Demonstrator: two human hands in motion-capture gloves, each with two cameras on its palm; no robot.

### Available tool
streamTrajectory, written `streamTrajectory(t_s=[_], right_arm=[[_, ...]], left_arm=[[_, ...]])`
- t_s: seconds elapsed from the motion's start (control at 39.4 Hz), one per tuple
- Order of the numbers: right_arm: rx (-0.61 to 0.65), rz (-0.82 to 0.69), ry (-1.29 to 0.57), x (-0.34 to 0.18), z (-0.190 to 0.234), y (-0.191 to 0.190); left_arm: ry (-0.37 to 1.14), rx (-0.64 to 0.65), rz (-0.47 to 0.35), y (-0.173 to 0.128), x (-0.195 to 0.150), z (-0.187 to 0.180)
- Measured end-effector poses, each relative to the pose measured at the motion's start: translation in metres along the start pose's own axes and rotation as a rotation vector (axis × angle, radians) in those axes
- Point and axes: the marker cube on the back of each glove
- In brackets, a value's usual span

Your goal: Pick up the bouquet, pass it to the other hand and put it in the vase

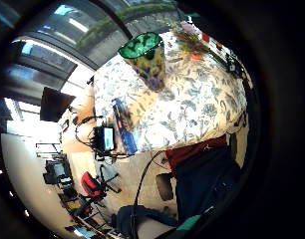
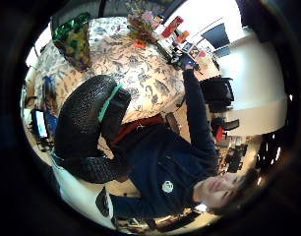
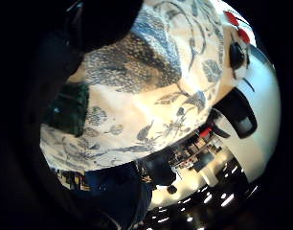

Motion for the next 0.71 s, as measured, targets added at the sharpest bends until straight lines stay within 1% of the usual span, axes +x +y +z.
streamTrajectory(t_s=[0.03,0.05,0.18,0.36,0.48,0.53,0.61,0.66,0.71], right_arm=[[0.035,0.014,0.021,-0.003,0.001,-0.001],[0.046,0.015,0.041,-0.005,0.001,0.0],[-0.012,0.011,0.129,-0.017,0.004,0.009],[0.142,-0.014,0.075,-0.028,-0.007,0.006],[0.157,0.011,0.084,-0.027,-0.012,0.014],[0.218,0.027,0.092,-0.025,-0.017,0.017],[0.357,0.041,0.052,-0.025,-0.028,0.021],[0.435,0.027,-0.018,-0.026,-0.037,0.022],[0.547,-0.011,-0.135,-0.029,-0.051,0.02]], left_arm=[[-0.004,0.008,0.006,0.001,0.002,-0.001],[-0.01,0.013,0.011,0.001,0.003,-0.001],[-0.048,0.007,0.007,0.003,0.005,0.0],[-0.049,-0.031,-0.011,0.003,-0.001,0.003],[-0.037,-0.071,-0.032,0.003,-0.009,0.003],[-0.035,-0.075,-0.046,0.001,-0.013,0.002],[-0.029,-0.08,-0.066,-0.002,-0.017,0.0],[-0.017,-0.085,-0.07,-0.004,-0.019,-0.001],[0.007,-0.097,-0.072,-0.008,-0.021,-0.001]])
